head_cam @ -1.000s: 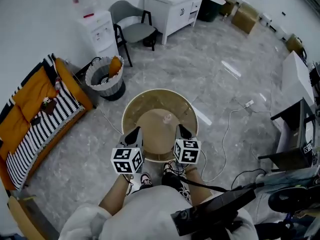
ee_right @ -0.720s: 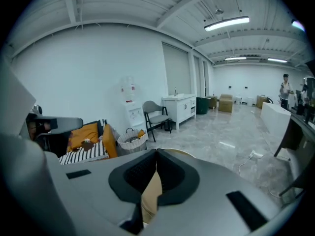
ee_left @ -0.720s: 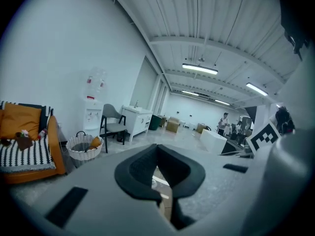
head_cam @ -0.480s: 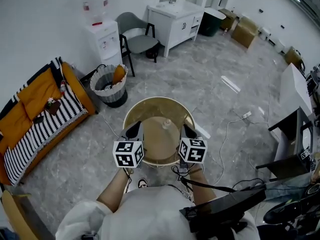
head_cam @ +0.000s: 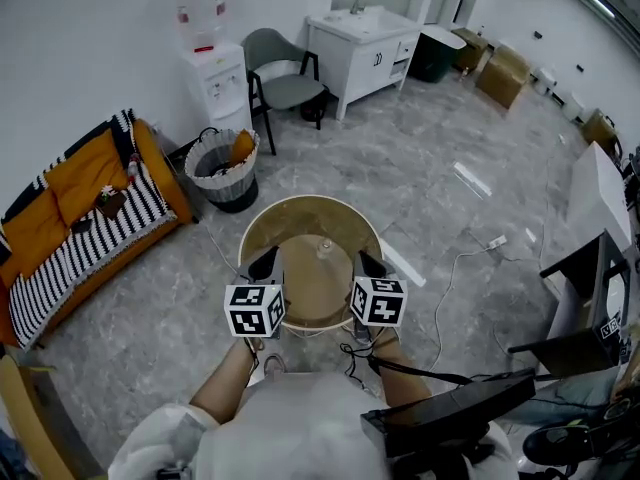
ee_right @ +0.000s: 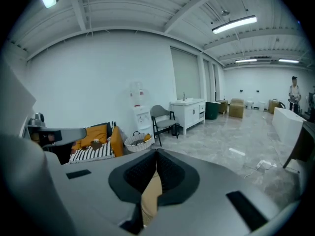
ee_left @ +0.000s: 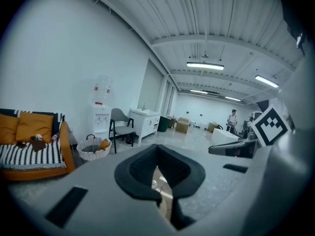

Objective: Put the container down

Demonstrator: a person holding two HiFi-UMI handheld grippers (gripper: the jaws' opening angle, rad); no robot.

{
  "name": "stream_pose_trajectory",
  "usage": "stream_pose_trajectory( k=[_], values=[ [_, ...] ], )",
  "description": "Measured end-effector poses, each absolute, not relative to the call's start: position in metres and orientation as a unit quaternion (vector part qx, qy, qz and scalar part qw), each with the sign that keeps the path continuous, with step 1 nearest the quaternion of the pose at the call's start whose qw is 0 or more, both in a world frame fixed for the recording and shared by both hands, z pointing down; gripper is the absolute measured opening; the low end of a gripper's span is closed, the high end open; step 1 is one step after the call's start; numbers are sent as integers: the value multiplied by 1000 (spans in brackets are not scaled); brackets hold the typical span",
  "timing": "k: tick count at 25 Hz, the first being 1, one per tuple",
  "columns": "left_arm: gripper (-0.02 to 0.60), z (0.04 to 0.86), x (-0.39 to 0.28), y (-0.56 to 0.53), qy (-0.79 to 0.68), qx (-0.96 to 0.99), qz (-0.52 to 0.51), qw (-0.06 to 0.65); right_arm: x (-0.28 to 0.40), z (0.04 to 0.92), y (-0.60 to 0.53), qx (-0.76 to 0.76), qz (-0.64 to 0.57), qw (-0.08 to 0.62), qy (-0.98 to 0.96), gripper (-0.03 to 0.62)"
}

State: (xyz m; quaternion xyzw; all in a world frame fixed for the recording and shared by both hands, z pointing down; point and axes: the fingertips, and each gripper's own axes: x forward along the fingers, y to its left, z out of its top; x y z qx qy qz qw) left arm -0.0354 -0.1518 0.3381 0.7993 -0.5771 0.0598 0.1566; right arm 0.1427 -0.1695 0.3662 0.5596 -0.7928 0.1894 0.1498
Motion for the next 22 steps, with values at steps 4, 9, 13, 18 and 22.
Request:
stream_pose_trajectory(
  k=[4,9,13,18,22],
  values=[
    [8,340,-28,-150,-578,798,71,154,144,363,-168,555,152,172,-799,25],
    [8,339,-36,-160,-588,790,69,157,132,359,-178,547,142,172,-807,23],
    [8,337,-32,-164,-590,790,68,155,134,360,-181,545,142,173,-808,23],
    [9,338,-29,-169,-591,789,69,153,140,356,-188,550,140,166,-807,23],
    [8,338,-27,-170,-592,789,71,151,145,357,-189,552,141,161,-806,23]
  ],
)
